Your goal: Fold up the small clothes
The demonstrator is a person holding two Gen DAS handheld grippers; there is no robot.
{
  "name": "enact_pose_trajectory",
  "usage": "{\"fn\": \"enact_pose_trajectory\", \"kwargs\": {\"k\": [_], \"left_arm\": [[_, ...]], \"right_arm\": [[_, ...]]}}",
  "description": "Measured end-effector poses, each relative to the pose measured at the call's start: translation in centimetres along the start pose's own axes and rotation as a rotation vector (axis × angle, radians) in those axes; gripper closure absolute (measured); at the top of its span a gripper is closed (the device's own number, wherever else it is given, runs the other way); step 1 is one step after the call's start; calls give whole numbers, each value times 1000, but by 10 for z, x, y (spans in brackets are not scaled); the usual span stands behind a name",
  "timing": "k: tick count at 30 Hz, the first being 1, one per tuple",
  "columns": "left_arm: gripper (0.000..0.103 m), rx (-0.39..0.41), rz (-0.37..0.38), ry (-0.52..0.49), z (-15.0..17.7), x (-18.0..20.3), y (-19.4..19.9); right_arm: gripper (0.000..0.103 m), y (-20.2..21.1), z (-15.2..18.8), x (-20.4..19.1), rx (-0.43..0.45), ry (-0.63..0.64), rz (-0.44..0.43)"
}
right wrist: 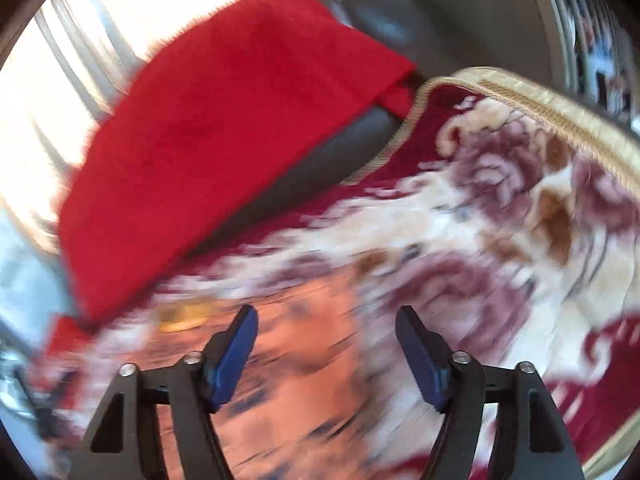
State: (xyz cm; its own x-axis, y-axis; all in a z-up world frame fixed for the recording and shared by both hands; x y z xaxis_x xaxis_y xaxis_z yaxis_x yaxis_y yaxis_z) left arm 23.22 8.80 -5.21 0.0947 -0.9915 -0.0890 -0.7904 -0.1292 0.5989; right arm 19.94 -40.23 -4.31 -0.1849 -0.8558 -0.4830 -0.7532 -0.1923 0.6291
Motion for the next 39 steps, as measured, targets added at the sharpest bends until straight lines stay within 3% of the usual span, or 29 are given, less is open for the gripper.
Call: {"fn": "enact_pose_trajectory", "kwargs": {"k": [1,4,6,7,9,10,11,13,15,19,23,32,36,37,38,39], "left_arm": [[20,20,36,3,6,9,21],[18,9,130,-12,26,40,44],[16,-41,187,-49,51,67,45],[15,-79,194,-71,66,80,36],[15,-247,159,-172,111,99,3],[14,-334,111,-201,131,100,-14],[13,-317,129,-138,134,93,-13],[13,-318,138,-29,127,80,-3],[14,-318,121,9,115,74,7],[14,-268,104,10,98,83,25],[14,-249,169,30,84,114,41],[13,-219,212,-67,65,199,44],[14,-223,202,-112,67,217,37],[14,-220,196,-121,67,220,35],[13,-221,191,-125,68,222,33],[13,-226,185,-128,69,223,32]], "right_arm": [[17,10,13,-15,-15,-15,-75],[12,21,62,-59,-107,-27,-294],[12,8,97,-67,-183,-49,-352],[12,-1,111,-58,-204,-76,-322],[13,-20,138,-19,-249,-193,-167],[15,-17,144,-5,-239,-264,-175],[15,-8,145,1,-209,-317,-223],[13,18,146,11,-164,-324,-191],[13,39,151,23,-133,-309,-160],[13,53,164,38,-127,-354,-200],[13,48,162,38,-125,-401,-231],[12,6,159,43,-190,-441,-181],[13,3,151,47,-124,-465,-176],[20,4,148,48,-103,-459,-175],[34,4,144,48,-90,-436,-162],[93,1,141,49,-96,-402,-138]]}}
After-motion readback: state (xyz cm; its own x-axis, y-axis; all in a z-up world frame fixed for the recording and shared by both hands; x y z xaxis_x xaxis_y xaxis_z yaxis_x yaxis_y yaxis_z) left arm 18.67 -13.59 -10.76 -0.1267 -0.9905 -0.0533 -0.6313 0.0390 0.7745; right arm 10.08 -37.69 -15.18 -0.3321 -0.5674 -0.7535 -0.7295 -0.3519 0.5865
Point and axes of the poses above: each gripper's, at about its wrist camera, not at the fingertips, and y roughly against the way its jaws point, x to its right, z to its underside, the point moved 7 cm from there along -y, roughly the way its jaws point, and after that the axes turned 3 degrees about -z, right-handed, at the moved point
